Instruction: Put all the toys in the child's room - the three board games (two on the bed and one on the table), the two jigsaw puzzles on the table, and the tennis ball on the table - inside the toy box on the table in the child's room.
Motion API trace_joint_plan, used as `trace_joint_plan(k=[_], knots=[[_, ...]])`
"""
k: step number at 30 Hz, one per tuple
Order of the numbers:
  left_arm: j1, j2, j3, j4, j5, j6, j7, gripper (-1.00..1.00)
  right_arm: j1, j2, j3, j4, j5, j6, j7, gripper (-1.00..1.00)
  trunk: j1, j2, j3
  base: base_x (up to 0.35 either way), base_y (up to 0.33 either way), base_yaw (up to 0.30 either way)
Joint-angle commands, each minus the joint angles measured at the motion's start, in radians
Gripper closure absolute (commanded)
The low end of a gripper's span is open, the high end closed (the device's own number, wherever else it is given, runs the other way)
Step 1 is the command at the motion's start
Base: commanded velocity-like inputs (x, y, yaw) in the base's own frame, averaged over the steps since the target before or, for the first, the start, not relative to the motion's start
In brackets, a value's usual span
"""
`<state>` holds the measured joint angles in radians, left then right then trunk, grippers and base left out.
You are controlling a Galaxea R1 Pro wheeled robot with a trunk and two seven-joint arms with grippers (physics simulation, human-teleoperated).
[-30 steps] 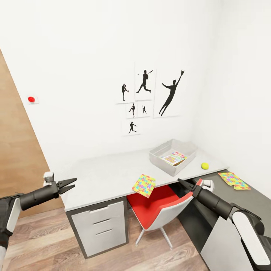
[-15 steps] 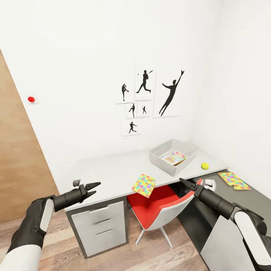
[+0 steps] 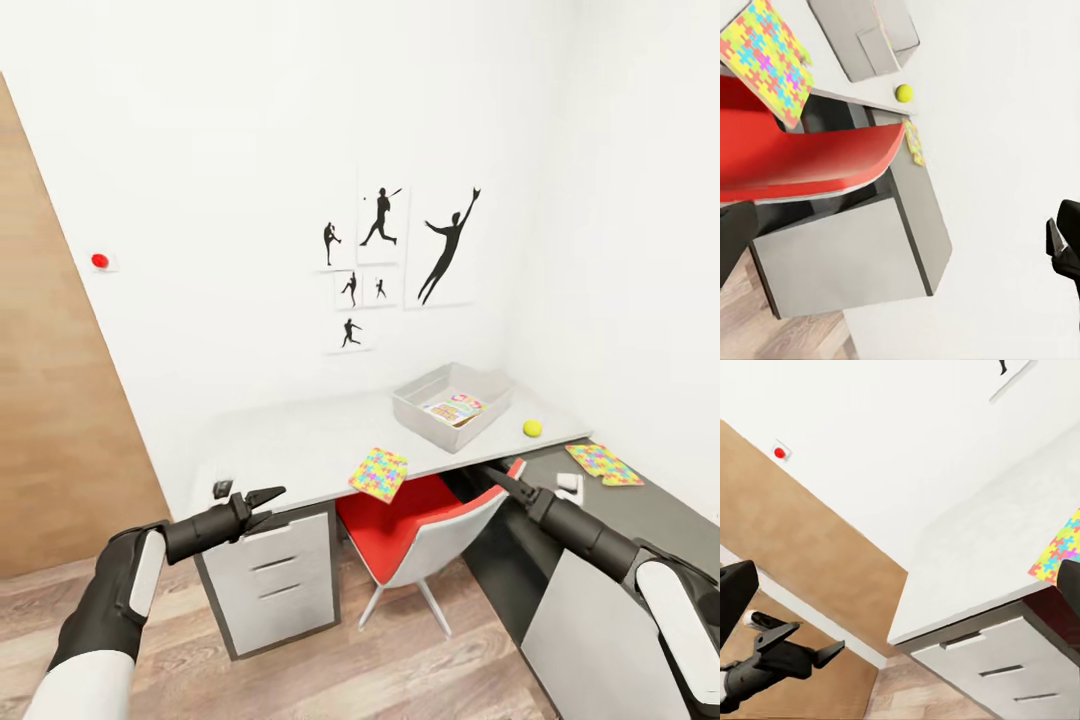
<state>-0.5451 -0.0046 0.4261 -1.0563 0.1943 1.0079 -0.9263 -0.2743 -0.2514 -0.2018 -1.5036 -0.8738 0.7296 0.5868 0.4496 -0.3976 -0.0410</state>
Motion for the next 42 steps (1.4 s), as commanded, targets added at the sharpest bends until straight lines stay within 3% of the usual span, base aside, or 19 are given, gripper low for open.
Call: trace_joint_plan(k=[1, 4, 9, 12, 15, 18, 29, 42], knots=[[-0.001, -0.003, 0.002, 0.000, -0.003, 0.003, -0.001, -1.00, 0.000, 0.000, -0.005, -0.011, -0.003, 0.018, 0.027, -1.00, 0.000, -0.002, -0.002, -0.098, -0.023, 0.000], [-0.001, -0.011, 0.002, 0.007, -0.003, 0.001, 0.007, -1.00, 0.007, 0.001, -0.022, -0.035, -0.002, 0.064, 0.088, -1.00, 0.000, -0.002, -0.002, -0.048, -0.011, 0.000], [-0.001, -0.048, -0.016, 0.073, -0.005, -0.027, 0.024, -1.00, 0.013, 0.010, -0.114, -0.050, -0.007, 0.163, 0.199, -1.00, 0.000, -0.002, -0.002, -0.011, -0.003, 0.000], [-0.002, -0.089, -0.025, 0.117, -0.002, -0.115, 0.077, -1.00, 0.013, 0.013, -0.132, -0.051, -0.008, 0.187, 0.232, -1.00, 0.000, -0.002, -0.002, -0.002, 0.000, 0.000], [-0.006, -0.137, -0.028, 0.167, 0.004, -0.204, 0.179, -1.00, 0.013, 0.014, -0.137, -0.052, -0.008, 0.195, 0.245, -1.00, 0.000, -0.002, -0.002, 0.000, 0.000, 0.000], [-0.008, -0.156, -0.027, 0.202, 0.009, -0.233, 0.235, -1.00, 0.014, 0.015, -0.138, -0.052, -0.008, 0.194, 0.248, -1.00, 0.000, -0.002, -0.002, 0.000, 0.000, 0.000], [-0.012, -0.164, -0.027, 0.241, 0.011, -0.243, 0.259, -1.00, 0.014, 0.016, -0.136, -0.047, 0.001, 0.184, 0.245, -1.00, 0.000, -0.002, -0.002, 0.000, -0.132, 0.000], [-0.014, -0.150, -0.017, 0.242, 0.012, -0.235, 0.254, -1.00, 0.015, 0.015, -0.140, -0.047, -0.004, 0.186, 0.251, -1.00, 0.000, -0.002, -0.002, 0.036, -0.054, 0.000]])
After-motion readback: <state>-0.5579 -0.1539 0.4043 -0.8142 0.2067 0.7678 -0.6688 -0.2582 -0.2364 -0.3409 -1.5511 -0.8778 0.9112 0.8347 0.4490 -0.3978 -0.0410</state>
